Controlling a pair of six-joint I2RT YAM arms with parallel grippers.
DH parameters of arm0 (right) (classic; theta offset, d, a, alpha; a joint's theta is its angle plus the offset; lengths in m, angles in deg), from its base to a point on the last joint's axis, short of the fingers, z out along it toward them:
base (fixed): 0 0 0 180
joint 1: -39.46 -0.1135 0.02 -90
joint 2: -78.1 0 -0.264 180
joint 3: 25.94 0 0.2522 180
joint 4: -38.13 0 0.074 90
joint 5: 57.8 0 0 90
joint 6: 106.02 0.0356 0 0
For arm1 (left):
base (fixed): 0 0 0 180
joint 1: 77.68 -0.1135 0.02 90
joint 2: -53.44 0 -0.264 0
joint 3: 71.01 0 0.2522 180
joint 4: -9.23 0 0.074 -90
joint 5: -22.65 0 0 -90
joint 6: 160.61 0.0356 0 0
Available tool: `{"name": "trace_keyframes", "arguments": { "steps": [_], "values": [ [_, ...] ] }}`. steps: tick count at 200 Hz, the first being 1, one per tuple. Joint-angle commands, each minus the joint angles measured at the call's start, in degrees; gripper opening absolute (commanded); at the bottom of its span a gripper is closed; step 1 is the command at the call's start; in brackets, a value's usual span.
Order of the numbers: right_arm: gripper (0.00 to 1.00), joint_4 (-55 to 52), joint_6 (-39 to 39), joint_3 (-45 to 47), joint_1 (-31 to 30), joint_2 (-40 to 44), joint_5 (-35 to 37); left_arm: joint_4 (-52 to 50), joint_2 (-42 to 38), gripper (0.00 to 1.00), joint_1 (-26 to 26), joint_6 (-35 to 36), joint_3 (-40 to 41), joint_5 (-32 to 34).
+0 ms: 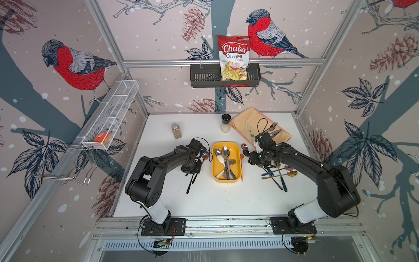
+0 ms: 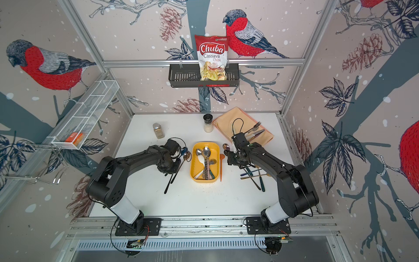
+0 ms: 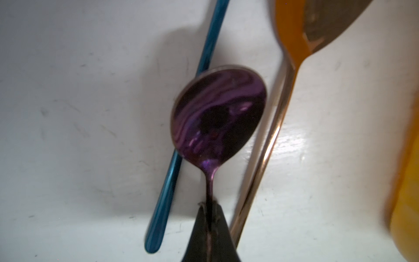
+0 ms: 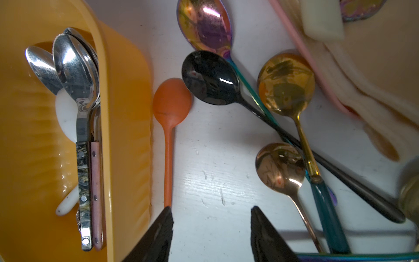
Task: Put the spoon into the storage box
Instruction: Pick up the spoon from the center of the board, then place the spoon in the storage box.
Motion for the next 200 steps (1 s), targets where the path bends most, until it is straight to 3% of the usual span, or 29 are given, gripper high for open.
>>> {"name": "trace_keyframes", "arguments": {
  "steps": [1, 72, 106, 152, 200],
  "values": [
    [0.56, 0.73, -0.1, -0.06, 0.01, 0.06, -0.2, -2.06, -1.67, 0.02, -0.01, 0.78, -1.47, -0.17],
    [0.56, 0.64, -0.1, -0.24, -0.01, 0.23, -0.1, -5.16, -5.8, 0.01, 0.14, -0.97, -6.88, -3.52],
    [0.56, 0.6, -0.11, -0.57, -0.02, 0.23, -0.09, -4.78, -7.67, 0.01, 0.47, -4.37, -11.85, -8.21],
    [0.56, 0.3, -0.13, -0.59, -0.03, 0.67, 0.08, 1.41, -7.48, 0.01, 2.12, -11.41, -15.82, -16.17],
    [0.56, 0.09, -0.11, -0.85, -0.01, 0.58, 0.13, 7.95, -3.51, 0.01, 6.22, -16.8, -19.01, -18.39]
  ]
}}
